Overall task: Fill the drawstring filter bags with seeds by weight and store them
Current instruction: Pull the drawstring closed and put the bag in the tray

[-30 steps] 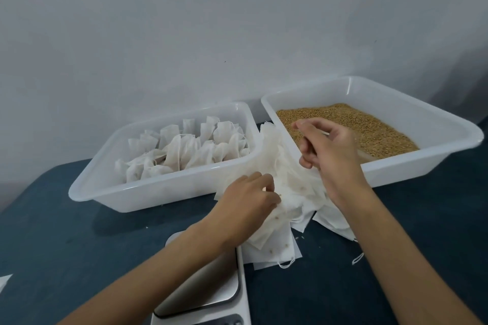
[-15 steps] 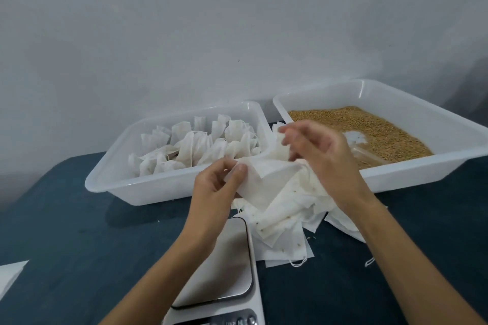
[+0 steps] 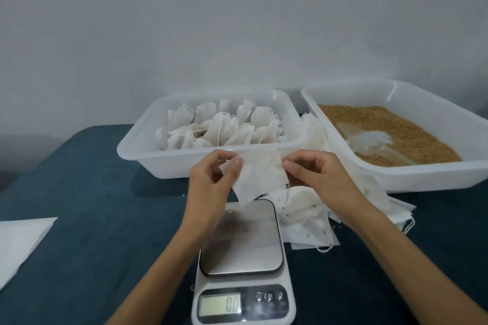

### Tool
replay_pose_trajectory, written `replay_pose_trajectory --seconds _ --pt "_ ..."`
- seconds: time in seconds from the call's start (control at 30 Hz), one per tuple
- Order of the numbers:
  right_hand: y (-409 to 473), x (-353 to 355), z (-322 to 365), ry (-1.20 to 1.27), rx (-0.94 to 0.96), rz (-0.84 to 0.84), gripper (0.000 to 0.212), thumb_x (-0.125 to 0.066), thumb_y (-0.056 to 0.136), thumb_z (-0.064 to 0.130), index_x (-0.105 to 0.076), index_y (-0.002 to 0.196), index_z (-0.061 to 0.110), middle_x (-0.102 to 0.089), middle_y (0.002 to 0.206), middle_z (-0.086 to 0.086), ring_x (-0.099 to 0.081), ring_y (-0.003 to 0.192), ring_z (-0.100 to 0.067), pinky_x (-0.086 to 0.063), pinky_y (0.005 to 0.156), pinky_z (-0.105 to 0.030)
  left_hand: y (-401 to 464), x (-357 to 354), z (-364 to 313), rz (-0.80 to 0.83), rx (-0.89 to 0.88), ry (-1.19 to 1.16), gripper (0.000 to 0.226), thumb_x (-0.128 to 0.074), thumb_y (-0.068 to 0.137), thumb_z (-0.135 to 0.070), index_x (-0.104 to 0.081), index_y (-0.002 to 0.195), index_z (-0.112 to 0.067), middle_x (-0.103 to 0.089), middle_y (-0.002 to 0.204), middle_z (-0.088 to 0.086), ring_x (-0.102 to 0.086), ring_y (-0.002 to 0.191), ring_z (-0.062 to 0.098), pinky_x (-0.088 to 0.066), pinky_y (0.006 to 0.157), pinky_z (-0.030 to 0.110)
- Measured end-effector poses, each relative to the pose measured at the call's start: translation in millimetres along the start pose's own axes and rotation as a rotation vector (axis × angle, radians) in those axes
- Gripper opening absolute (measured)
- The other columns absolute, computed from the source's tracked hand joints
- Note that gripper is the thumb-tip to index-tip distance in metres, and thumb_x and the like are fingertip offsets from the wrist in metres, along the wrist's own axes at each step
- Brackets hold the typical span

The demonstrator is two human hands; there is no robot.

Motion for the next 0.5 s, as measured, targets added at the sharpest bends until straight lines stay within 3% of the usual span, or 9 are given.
replay_pose_trajectory --seconds 0.1,0.2,0.27,0.4,0.5 --pt "-2 -12 -8 0.020 -0.039 0.039 0.009 -0.069 0.093 0.011 -0.077 0.097 0.007 -0.075 0.082 -0.012 -0.070 0.070 -0.020 -0.056 0.069 -0.022 0 -1 0 0.020 -0.010 0.007 0.010 -0.069 0.100 -0.024 -0.072 0.091 -0.027 -0.061 0.069 0.010 -0.048 0.062 0.017 -0.041 0.060 0.029" --pt "-2 -15 -12 -0.103 -0.019 0.012 0.010 -0.066 0.095 0.005 -0.075 0.092 0.008 -0.074 0.079 -0.007 -0.069 0.069 -0.018 -0.056 0.069 -0.026 -3 -4 0 0.044 -0.044 0.083 0.012 -0.067 0.102 -0.020 -0.070 0.091 -0.020 -0.055 0.059 -0.010 -0.043 0.051 0.002 -0.035 0.053 0.015" --pt "-2 -12 -15 -0.119 -0.029 -0.051 0.012 -0.062 0.099 0.010 -0.073 0.094 0.008 -0.075 0.083 -0.006 -0.070 0.074 -0.019 -0.057 0.072 -0.032 -4 -5 0 0.039 -0.038 0.102 0.011 -0.066 0.102 -0.019 -0.070 0.092 -0.015 -0.053 0.057 -0.013 -0.041 0.046 0.003 -0.033 0.050 0.010" --pt "-4 -16 -15 -0.013 -0.055 0.007 0.035 -0.064 0.093 0.043 -0.074 0.108 0.013 -0.076 0.103 -0.005 -0.072 0.096 -0.024 -0.063 0.077 -0.039 -1 -5 1 0.025 0.010 0.003 0.011 -0.069 0.101 -0.019 -0.072 0.091 -0.018 -0.061 0.066 0.004 -0.045 0.056 0.011 -0.036 0.055 0.021" --pt "-6 -21 -12 -0.086 -0.017 0.085 0.023 -0.074 0.090 0.027 -0.077 0.106 0.011 -0.077 0.102 -0.005 -0.074 0.094 -0.025 -0.062 0.078 -0.034 0 -4 3 0.022 0.028 -0.011 0.010 -0.068 0.101 -0.018 -0.072 0.092 -0.016 -0.069 0.068 0.004 -0.055 0.062 0.016 -0.044 0.059 0.028"
Point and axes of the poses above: each hand's wrist, its own y-axis towards the middle knuckle, its own x-axis out of the back of the hand, z = x × y, the point moved 7 cm from there along y, towards the middle knuckle
